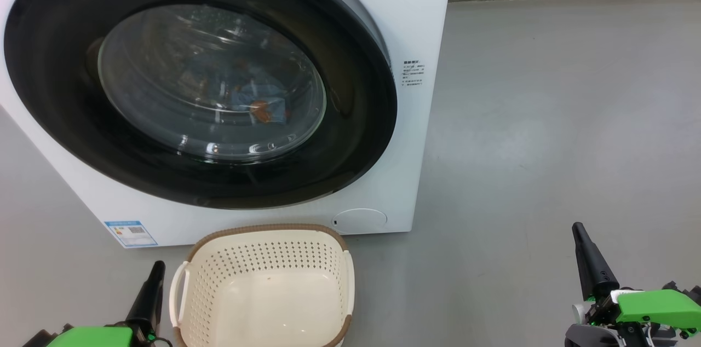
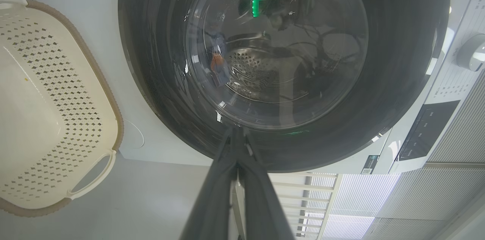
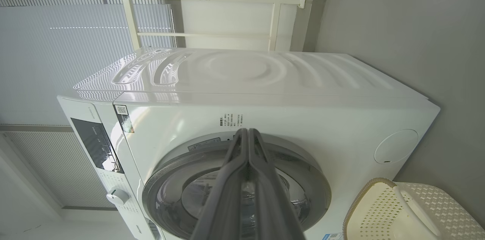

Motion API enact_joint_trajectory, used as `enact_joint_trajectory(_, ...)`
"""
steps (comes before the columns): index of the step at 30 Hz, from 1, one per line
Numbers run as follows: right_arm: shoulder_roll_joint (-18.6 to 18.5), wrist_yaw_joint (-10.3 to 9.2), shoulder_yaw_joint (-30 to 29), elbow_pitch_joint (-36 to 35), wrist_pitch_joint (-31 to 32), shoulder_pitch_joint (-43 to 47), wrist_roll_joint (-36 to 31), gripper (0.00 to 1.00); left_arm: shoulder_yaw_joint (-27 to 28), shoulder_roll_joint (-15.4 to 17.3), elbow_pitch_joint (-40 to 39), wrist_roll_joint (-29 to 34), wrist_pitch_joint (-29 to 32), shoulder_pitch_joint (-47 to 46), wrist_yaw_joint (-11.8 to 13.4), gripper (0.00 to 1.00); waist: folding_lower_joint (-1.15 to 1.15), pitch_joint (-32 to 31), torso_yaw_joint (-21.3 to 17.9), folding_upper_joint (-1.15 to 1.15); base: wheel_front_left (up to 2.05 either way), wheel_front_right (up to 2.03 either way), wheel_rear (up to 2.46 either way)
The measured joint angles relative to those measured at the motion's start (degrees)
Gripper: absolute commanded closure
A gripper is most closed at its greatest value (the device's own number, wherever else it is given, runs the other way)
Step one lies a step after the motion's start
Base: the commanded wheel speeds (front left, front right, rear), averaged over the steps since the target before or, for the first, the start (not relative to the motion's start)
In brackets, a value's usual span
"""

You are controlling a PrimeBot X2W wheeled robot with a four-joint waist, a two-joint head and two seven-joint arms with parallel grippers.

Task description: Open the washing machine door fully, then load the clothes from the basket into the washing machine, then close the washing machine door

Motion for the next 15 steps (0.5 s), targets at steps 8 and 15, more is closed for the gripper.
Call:
enact_joint_trajectory(8,0.01,0.00,-0.04,0.00,0.00,0.00,0.00,1.00,0.00,0.00,0.00,0.00,0.00,0.00,0.00,1.00,0.00,0.00,0.00,0.00,0.00,0.00,0.00)
enact_joint_trajectory(15,0.02,0.00,-0.05,-0.01,0.00,0.00,0.00,1.00,0.00,0.00,0.00,0.00,0.00,0.00,0.00,1.00,0.00,0.00,0.00,0.00,0.00,0.00,0.00)
